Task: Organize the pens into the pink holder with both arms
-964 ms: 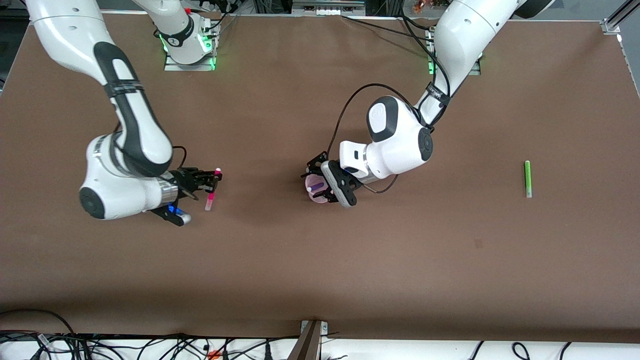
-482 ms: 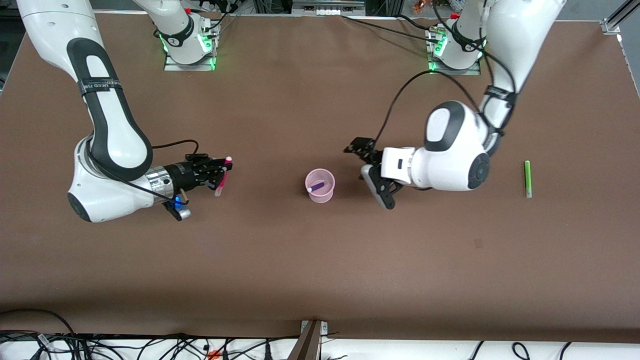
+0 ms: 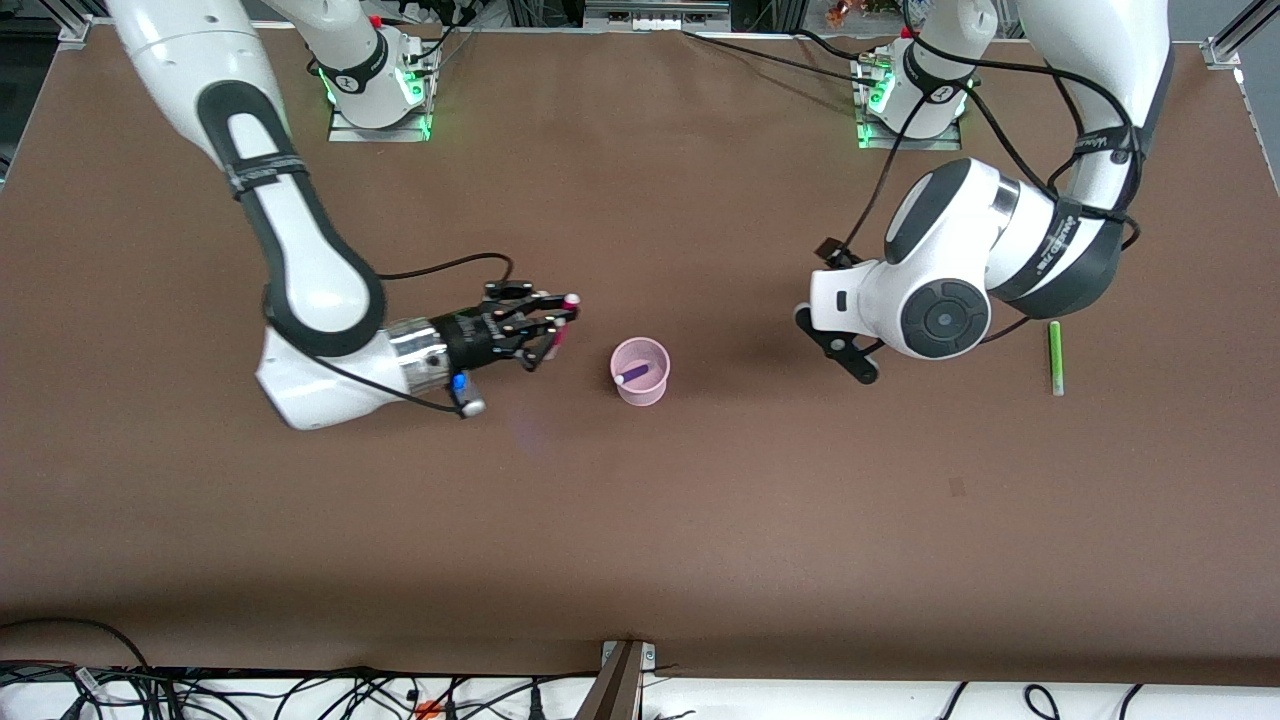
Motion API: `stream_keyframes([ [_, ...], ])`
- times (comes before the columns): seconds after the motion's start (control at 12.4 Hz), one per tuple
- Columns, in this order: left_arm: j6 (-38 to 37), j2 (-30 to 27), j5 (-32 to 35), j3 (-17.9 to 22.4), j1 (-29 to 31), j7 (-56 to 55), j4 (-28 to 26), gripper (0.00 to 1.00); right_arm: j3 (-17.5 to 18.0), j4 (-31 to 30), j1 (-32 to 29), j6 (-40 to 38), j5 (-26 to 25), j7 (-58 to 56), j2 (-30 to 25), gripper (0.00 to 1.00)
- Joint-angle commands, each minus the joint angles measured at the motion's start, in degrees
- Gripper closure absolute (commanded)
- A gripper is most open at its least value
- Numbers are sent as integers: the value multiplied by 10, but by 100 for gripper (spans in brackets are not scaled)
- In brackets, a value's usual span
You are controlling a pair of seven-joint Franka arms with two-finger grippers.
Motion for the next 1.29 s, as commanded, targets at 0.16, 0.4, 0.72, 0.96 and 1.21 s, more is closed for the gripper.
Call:
stream_keyframes([
  [0.16, -45, -6, 153, 6, 0, -53, 119, 0, -1, -4, 84, 118, 86, 29, 12, 100],
  [0.4, -44, -7, 156, 9, 14, -55, 219, 0, -1, 2, 85, 140, 84, 31, 21, 100],
  [0.72, -49, -15, 151, 19, 18, -134, 248, 0, -1, 2, 88, 174, 83, 10, 42, 100],
  [0.96, -28, -37, 60, 34, 64, -228, 238, 0, 0, 3, 101, 208, 85, -6, 60, 100],
  [1.21, 59, -145, -8, 104, 71, -250, 74, 0, 0, 2, 103, 216, 103, -45, 76, 91],
])
